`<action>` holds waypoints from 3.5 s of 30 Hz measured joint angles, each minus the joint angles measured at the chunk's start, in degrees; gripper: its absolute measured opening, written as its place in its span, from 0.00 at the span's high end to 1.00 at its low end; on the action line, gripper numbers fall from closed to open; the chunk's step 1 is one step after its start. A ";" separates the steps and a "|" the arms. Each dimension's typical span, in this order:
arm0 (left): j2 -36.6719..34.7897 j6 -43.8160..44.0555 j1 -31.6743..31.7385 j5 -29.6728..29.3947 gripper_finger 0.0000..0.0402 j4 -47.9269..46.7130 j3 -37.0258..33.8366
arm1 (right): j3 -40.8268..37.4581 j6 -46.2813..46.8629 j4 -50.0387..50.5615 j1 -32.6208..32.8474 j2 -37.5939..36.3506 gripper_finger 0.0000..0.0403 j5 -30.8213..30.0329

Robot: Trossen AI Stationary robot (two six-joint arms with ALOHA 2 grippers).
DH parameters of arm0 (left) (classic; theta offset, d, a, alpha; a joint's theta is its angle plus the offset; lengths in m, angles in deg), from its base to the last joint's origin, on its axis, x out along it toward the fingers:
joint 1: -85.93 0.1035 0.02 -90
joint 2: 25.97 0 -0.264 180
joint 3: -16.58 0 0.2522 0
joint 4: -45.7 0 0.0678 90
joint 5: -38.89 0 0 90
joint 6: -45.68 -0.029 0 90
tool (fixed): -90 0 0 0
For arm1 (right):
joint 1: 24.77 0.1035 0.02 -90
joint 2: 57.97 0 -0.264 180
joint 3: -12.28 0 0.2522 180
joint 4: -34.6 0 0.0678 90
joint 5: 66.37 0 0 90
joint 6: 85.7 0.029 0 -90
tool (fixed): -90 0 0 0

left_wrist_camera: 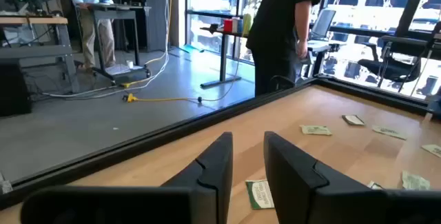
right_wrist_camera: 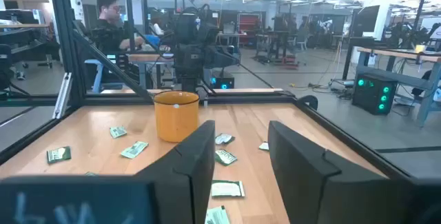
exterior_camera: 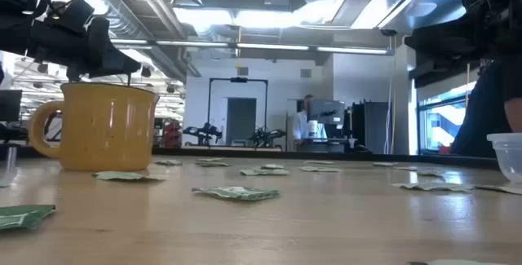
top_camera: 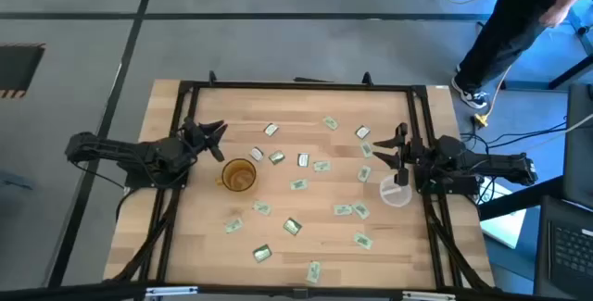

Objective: Pick and place Stevia / Truvia into bins

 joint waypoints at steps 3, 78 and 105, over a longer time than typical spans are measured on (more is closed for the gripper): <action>-0.02 0.01 0.01 -0.01 0.80 0.00 0.02 | 0.01 -0.06 0.00 0.00 0.02 0.65 0.00; -0.02 -0.01 0.01 -0.38 0.80 0.02 0.02 | 9.88 0.04 1.48 0.00 10.70 0.65 -13.45; -0.02 0.01 0.01 2.24 0.81 0.02 0.00 | 47.37 35.51 49.63 -25.34 77.78 0.65 -12.69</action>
